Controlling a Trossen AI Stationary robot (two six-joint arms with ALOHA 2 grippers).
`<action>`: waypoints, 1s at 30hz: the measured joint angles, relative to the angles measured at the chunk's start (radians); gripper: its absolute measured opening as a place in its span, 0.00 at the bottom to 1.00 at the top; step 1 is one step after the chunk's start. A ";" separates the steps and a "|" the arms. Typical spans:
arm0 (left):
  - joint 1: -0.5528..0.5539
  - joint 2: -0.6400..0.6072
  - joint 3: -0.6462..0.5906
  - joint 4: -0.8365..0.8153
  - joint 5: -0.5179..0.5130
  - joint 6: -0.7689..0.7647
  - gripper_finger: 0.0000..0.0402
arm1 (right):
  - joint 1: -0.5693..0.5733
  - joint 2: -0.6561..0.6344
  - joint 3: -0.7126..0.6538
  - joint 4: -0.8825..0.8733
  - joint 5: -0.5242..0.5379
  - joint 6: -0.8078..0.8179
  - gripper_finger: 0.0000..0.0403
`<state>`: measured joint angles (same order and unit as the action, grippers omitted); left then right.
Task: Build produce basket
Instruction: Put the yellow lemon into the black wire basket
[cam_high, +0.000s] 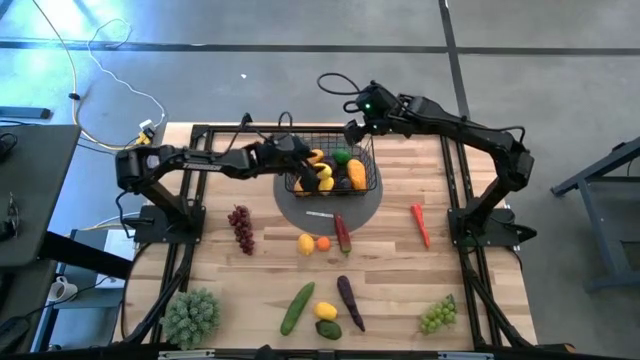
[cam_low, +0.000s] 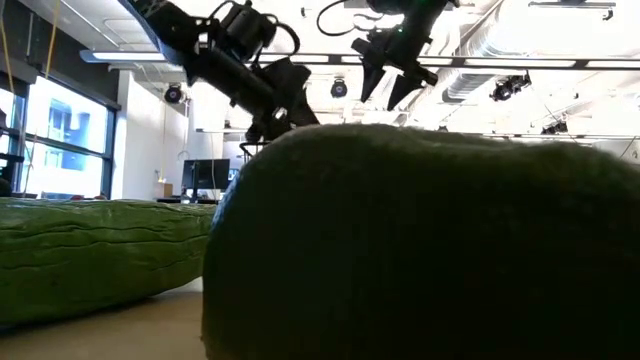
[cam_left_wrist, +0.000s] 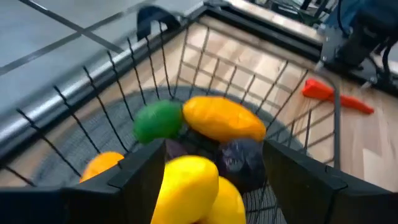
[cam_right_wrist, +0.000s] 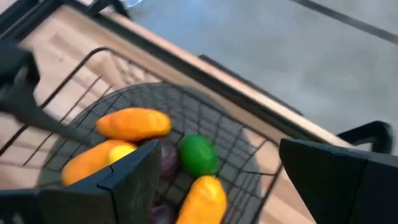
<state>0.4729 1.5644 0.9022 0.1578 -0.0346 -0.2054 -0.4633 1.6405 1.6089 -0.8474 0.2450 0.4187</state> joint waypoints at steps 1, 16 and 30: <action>0.006 -0.014 0.016 -0.028 -0.001 0.000 0.64 | 0.007 0.000 0.000 0.000 -0.016 0.000 0.76; 0.050 -0.299 0.135 -0.412 -0.059 -0.039 0.63 | 0.165 0.000 0.000 -0.034 -0.109 -0.014 0.76; 0.023 -0.516 0.136 -0.780 -0.075 -0.195 0.63 | 0.407 0.000 0.000 -0.031 -0.201 0.082 0.76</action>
<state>0.4964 1.0489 1.0382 -0.6222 -0.1100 -0.4004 -0.0558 1.6405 1.6089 -0.8787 0.0436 0.5002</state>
